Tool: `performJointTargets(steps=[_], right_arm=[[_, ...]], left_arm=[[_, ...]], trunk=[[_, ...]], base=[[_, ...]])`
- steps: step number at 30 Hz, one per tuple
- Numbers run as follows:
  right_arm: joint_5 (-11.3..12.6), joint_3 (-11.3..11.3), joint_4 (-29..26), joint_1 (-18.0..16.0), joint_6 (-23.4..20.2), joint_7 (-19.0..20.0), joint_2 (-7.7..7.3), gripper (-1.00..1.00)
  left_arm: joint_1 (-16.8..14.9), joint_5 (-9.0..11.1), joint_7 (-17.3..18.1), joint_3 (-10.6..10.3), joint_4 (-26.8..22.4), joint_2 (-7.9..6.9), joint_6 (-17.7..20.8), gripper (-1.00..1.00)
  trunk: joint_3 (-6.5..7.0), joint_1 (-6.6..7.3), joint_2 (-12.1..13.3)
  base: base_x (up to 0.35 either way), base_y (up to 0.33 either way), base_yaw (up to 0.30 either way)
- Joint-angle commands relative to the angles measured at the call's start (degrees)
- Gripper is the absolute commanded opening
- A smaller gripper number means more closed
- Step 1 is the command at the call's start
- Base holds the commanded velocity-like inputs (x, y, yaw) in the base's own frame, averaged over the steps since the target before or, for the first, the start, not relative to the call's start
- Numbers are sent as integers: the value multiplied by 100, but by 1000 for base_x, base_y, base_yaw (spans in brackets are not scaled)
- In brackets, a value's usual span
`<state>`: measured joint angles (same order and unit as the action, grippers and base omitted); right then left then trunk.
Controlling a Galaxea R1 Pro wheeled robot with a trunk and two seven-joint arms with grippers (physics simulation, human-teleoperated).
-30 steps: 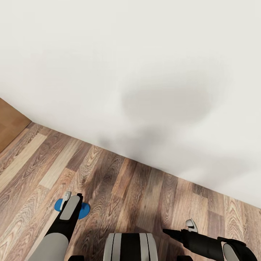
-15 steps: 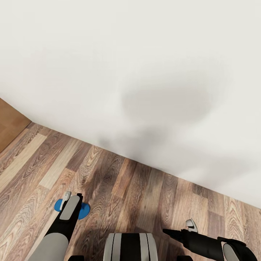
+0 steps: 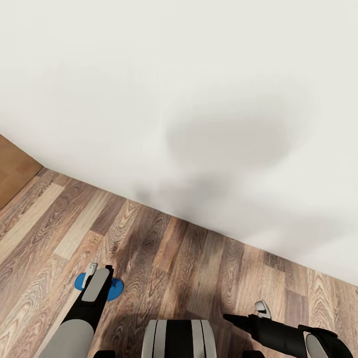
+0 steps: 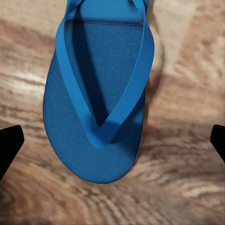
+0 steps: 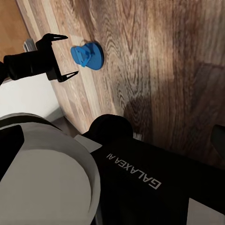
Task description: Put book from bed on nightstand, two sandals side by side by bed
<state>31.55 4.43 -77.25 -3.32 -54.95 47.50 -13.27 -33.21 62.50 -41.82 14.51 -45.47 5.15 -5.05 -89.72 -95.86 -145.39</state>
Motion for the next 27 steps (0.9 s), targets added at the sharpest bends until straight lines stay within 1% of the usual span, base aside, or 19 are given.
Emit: performJointTargets(steps=[1,13,27], right_arm=[[-8,5,0,-2,-24,22,0,100],[-8,5,0,-2,-24,22,2,100],[-8,5,0,-2,-24,22,1,100]], left_arm=[[-2,60,-2,8,-6,4,-53,100],[-2,60,-2,8,-6,4,-54,100],[-2,60,-2,8,-6,7,-49,100]], trunk=[[-25,-2,-3],[-291,-33,-19],[-291,-33,-19]], base=[[0,0,0],[0,0,0],[0,0,0]])
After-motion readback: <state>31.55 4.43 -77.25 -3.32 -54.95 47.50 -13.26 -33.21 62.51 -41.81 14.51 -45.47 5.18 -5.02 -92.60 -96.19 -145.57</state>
